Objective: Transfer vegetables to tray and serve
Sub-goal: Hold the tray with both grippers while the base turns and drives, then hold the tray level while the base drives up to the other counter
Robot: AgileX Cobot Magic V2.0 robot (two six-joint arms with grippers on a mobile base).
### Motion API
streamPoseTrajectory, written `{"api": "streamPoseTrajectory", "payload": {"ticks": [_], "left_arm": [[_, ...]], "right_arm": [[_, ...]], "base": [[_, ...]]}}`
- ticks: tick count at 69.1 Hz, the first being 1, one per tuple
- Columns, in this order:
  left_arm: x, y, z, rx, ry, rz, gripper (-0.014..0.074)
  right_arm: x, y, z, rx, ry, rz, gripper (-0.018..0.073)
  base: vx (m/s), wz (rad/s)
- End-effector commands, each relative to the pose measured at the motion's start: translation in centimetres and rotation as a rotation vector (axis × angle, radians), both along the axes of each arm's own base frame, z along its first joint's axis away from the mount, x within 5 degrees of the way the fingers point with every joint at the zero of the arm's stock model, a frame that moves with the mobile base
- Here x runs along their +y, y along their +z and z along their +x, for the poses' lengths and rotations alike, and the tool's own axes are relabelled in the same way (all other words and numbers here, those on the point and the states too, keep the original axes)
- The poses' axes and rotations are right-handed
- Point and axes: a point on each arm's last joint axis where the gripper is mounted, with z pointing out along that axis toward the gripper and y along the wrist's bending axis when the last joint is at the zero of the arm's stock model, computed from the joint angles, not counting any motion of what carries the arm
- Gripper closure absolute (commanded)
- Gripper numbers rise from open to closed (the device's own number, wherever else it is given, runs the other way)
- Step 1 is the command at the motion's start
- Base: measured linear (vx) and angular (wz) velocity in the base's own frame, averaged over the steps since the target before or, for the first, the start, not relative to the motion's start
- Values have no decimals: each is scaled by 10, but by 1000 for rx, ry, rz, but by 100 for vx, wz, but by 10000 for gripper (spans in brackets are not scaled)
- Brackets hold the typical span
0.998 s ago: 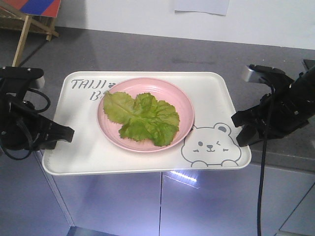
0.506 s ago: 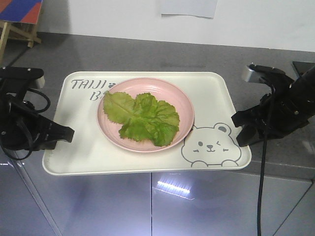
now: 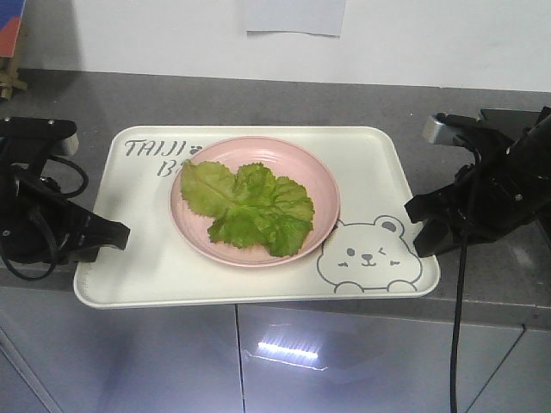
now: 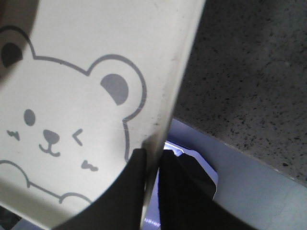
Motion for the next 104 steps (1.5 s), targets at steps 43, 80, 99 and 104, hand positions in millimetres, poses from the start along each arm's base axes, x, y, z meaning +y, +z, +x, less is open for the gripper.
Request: {"api": "streamPoseTrajectory", "payload": {"ticks": [43,80,99,104], "left_arm": [[-13,28,0,-144,-18,-147,602],[-13,28,0,-144,-18,-147,602],[-13,28,0,-144,-18,-147,602],[-13,28,0,-144,-18,-147,602]], "right_arm": [[20,28,-10,-61,55,164,562],[20,28,-10,-61,55,164,562],[20,28,-10,-61,55,164,562],[20,28,-10,-61,55,164,562]], "base": [[7,-10],[7,-3],[8,6],[8,5]]}}
